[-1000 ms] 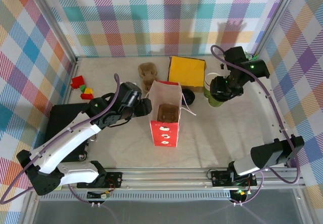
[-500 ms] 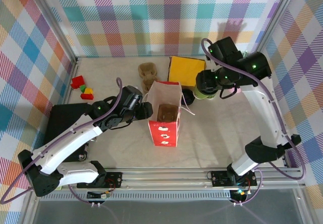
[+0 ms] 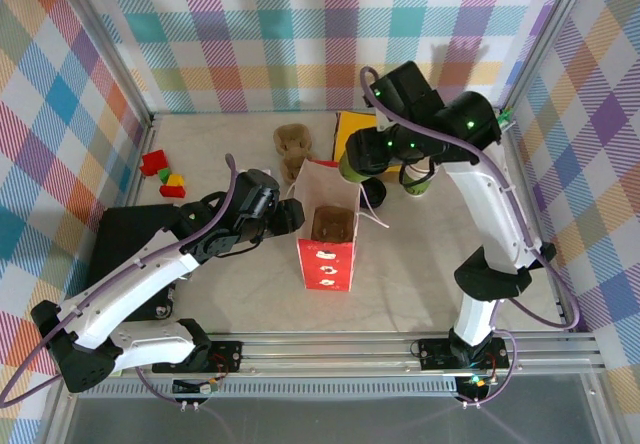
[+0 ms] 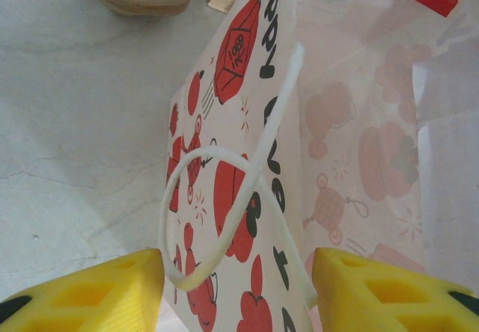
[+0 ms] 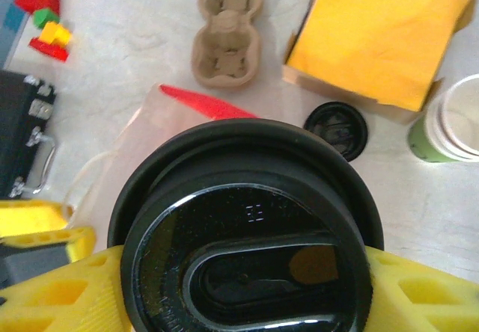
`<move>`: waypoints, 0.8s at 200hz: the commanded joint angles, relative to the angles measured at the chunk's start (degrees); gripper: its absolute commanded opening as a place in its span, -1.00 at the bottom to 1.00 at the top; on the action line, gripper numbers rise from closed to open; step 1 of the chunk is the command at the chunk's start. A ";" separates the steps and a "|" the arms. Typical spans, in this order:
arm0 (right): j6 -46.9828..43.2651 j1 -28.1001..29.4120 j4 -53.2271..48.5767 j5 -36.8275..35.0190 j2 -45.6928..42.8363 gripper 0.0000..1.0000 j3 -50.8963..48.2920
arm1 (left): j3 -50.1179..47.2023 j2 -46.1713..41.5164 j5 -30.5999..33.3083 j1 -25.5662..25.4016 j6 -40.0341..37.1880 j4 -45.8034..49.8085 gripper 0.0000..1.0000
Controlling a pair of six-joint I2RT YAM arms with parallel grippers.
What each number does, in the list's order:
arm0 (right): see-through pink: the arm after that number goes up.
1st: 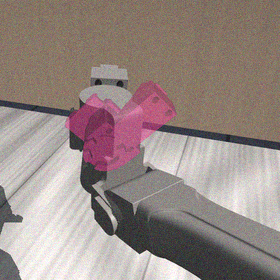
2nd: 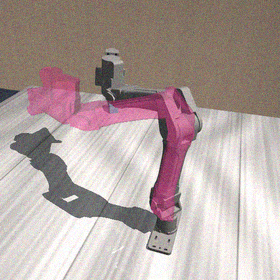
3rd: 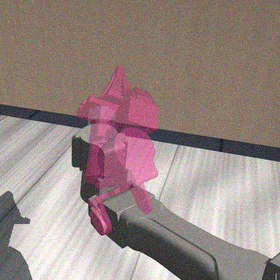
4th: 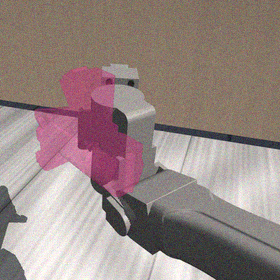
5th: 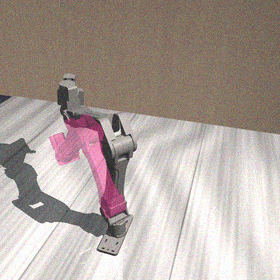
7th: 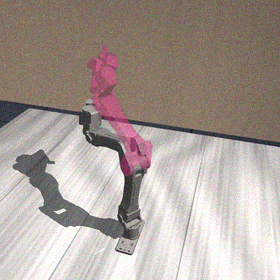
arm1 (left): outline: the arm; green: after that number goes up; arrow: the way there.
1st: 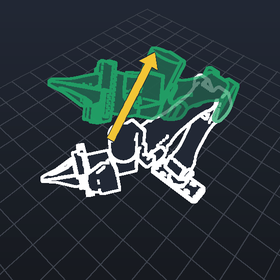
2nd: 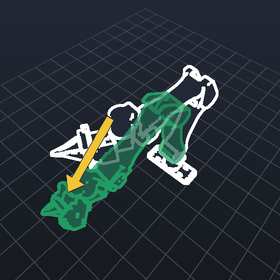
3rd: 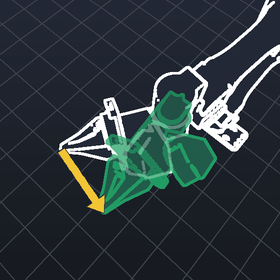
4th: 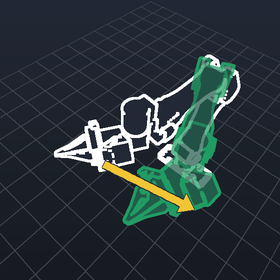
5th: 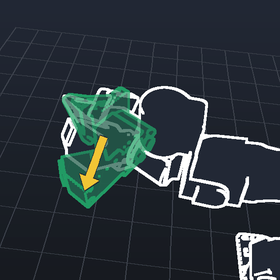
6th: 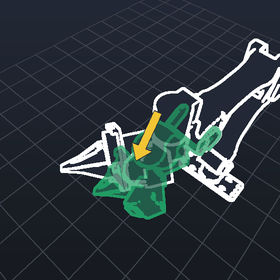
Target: Pack the takeout coffee
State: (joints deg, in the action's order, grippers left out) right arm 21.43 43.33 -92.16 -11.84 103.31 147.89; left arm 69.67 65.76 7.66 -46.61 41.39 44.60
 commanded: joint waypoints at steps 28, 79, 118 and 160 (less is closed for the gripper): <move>2.62 5.10 -3.80 1.83 2.98 0.27 0.67 | 0.04 -1.05 -0.39 -1.19 3.10 -2.22 0.08; 4.14 7.03 -4.45 -1.75 5.14 0.28 -2.26 | -0.17 -3.77 -1.66 -2.16 8.18 -1.66 0.10; 5.13 7.37 -1.69 -1.86 5.06 0.28 -8.11 | -4.90 -9.21 -3.71 -3.13 11.44 -2.48 0.14; 5.93 7.95 0.42 -1.72 6.09 0.28 -11.29 | -12.35 -10.97 -10.84 -3.54 12.14 -12.17 -0.05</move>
State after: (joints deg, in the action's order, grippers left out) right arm 25.80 50.46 -92.14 -13.04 108.53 137.58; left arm 60.51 54.61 2.04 -49.30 52.29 39.44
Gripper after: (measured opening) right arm 0.647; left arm 0.507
